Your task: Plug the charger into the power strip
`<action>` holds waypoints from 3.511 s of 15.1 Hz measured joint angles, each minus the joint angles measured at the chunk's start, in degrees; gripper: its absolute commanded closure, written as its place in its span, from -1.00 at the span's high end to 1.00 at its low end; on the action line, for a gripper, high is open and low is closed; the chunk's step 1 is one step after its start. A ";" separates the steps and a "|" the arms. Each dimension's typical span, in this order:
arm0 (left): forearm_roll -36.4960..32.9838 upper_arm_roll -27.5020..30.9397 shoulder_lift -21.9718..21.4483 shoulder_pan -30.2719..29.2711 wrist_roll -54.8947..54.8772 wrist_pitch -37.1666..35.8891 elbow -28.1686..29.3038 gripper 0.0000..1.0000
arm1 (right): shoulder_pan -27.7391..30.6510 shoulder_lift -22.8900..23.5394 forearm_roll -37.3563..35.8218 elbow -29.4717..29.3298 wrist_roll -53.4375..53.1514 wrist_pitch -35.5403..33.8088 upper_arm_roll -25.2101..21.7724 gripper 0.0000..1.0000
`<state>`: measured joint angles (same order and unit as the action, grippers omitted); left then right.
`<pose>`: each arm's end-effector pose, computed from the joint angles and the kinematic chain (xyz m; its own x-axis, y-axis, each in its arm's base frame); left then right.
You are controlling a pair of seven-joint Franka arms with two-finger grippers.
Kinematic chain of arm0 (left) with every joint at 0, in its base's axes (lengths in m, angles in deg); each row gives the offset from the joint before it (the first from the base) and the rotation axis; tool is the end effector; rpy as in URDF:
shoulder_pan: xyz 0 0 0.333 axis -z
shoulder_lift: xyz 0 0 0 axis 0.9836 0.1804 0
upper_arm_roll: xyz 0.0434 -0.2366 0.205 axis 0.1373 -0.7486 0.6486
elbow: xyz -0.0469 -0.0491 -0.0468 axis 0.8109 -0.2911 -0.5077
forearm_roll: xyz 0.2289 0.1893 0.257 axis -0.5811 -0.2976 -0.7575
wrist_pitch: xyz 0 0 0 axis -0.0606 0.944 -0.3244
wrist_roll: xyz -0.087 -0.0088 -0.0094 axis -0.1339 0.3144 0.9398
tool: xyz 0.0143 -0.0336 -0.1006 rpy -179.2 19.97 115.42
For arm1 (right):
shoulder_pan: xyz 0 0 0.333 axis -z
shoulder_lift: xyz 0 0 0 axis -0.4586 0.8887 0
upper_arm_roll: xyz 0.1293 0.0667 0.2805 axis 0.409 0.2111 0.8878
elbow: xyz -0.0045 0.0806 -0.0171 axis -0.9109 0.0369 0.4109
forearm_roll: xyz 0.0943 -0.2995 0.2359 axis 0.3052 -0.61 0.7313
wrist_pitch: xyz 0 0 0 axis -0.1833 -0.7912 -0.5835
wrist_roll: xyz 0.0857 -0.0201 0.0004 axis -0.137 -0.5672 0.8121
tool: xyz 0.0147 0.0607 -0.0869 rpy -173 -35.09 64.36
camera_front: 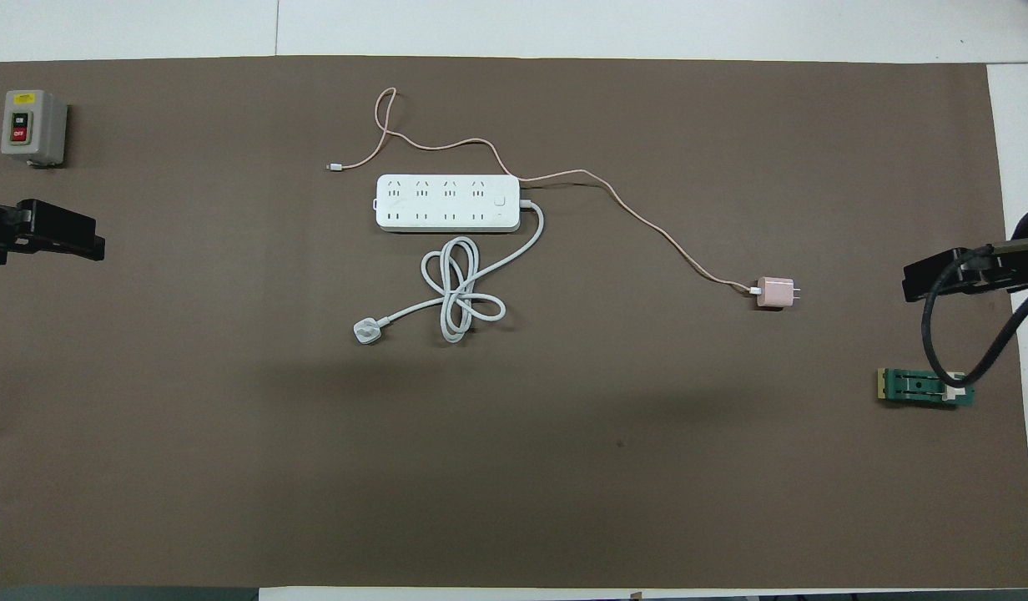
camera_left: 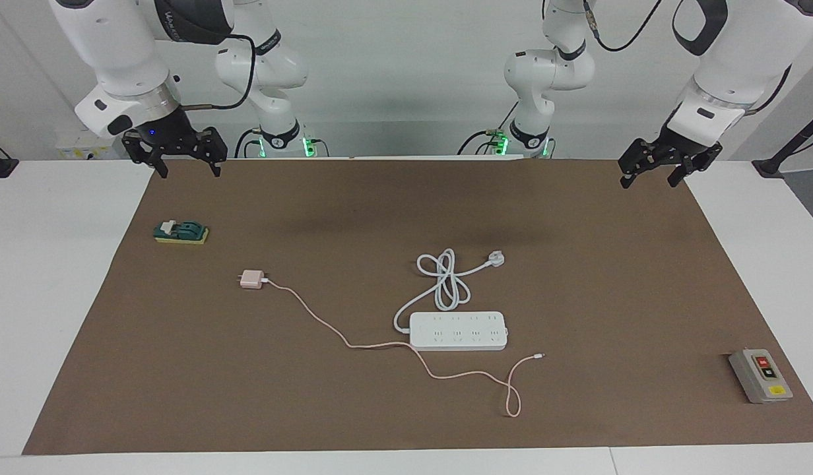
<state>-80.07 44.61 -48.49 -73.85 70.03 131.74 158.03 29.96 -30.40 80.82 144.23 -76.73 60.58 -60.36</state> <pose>0.5568 -0.0307 0.6248 0.9989 -0.0428 -0.0186 -0.0426 -0.9990 0.0124 0.5308 -0.0040 0.6120 0.9950 0.0518 -0.0858 0.0568 -0.9968 0.0563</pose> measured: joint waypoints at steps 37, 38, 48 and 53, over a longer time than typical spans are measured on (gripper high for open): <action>0.00 0.00 0.00 0.00 0.00 0.00 0.00 1.00 | 16.28 27.46 39.51 15.07 -47.94 19.30 -0.35 1.00; 0.00 0.00 0.00 0.00 0.00 0.00 0.00 1.00 | 16.18 27.59 40.28 15.04 -47.95 19.56 -0.33 1.00; 8.04 -0.41 0.02 -0.06 -0.03 2.71 0.86 1.00 | 14.44 28.89 42.26 15.48 -46.86 22.55 -0.33 -1.00; 27.97 -0.06 2.94 -4.24 -0.04 3.62 2.15 1.00 | 14.44 28.48 42.45 15.42 -46.49 22.49 -0.37 -1.00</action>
<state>-52.10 44.55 -45.55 -78.09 69.99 135.36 160.17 44.40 -1.92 123.28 159.65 -123.22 83.07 -60.73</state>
